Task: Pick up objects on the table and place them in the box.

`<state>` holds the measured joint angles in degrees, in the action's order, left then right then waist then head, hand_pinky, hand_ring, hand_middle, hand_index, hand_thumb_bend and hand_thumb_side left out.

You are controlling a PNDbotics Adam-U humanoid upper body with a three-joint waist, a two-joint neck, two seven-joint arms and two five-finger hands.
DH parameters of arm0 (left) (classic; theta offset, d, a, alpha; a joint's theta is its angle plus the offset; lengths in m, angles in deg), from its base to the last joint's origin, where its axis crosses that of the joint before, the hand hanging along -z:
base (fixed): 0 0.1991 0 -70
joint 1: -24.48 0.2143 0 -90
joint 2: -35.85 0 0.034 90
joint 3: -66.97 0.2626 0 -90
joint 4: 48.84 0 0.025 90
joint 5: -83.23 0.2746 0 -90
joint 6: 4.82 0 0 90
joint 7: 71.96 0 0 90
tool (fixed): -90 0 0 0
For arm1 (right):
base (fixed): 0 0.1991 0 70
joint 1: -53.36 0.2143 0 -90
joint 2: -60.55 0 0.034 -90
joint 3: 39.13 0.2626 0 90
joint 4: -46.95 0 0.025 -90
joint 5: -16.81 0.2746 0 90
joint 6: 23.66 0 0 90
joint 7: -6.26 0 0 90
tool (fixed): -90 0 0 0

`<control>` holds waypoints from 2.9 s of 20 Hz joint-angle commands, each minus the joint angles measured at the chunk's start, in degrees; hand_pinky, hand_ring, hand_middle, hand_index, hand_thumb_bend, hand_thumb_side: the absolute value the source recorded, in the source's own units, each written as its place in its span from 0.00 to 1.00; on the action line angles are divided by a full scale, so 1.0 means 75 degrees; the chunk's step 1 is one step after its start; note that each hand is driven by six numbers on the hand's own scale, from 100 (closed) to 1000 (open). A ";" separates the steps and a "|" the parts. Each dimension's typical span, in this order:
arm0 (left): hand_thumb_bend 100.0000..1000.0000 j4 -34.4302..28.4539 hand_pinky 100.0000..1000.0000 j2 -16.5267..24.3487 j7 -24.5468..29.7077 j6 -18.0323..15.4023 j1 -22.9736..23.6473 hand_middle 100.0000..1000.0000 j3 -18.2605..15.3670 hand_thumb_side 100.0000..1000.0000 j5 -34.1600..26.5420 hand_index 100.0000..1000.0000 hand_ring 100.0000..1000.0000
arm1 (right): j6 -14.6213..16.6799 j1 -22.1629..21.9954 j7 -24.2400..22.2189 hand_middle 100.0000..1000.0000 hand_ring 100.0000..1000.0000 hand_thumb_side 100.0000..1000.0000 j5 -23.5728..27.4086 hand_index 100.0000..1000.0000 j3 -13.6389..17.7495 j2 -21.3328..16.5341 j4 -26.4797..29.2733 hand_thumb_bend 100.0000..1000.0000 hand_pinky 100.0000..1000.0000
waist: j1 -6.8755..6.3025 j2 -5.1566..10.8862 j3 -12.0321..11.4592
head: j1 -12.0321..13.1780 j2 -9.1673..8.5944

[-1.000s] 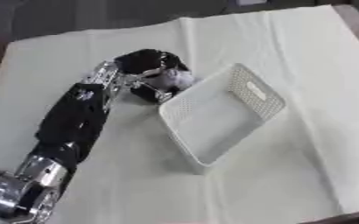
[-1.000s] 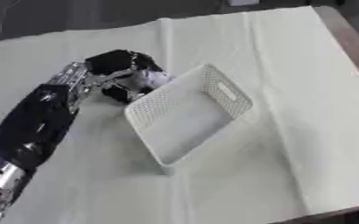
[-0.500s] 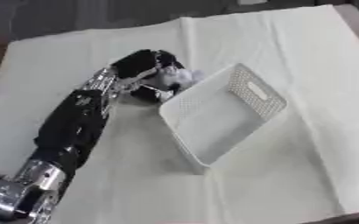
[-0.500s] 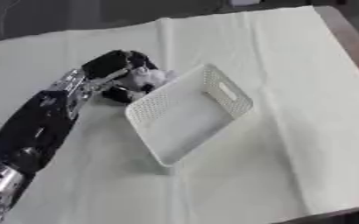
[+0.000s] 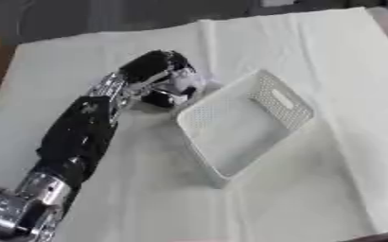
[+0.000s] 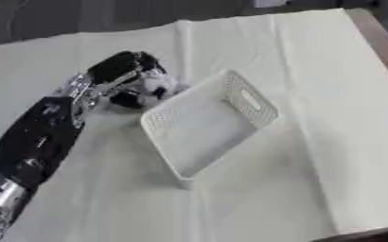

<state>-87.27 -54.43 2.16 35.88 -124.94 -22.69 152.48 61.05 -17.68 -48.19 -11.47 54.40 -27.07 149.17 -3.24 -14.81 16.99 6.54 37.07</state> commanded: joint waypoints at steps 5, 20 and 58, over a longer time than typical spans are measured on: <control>0.00 -0.0529 0.00 0.0331 0.0334 -0.0037 -0.0223 0.00 0.0088 0.33 -0.0543 0.10 0.00 | 0.0008 -0.0049 -0.0014 0.58 0.34 0.81 -0.0025 0.72 0.0037 -0.0137 0.0063 0.00 0.25 | 0.0085 0.0309 -0.0099 | -0.0109 0.0058; 0.00 -0.1903 0.00 0.0536 0.1217 -0.0217 -0.0305 0.00 0.0583 0.10 -0.1967 0.09 0.00 | 0.0018 -0.0217 -0.0053 0.58 0.34 0.81 -0.0183 0.72 0.0012 -0.0107 0.0095 0.00 0.25 | 0.0080 0.0568 -0.0335 | -0.0168 0.0168; 0.00 -0.4206 0.00 0.0466 0.6275 -0.0356 -0.0368 0.00 0.2308 0.53 -0.8327 0.12 0.00 | 0.0056 -0.0192 -0.0090 0.58 0.34 0.80 -0.0273 0.72 -0.0038 -0.0055 0.0147 0.00 0.26 | -0.0029 0.0610 -0.0149 | -0.0177 0.0261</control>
<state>-117.70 -51.54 38.63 42.94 -126.37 -5.16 91.27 61.33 -19.68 -48.94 -13.51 54.01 -27.04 149.14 -3.73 -11.06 15.77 5.55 38.80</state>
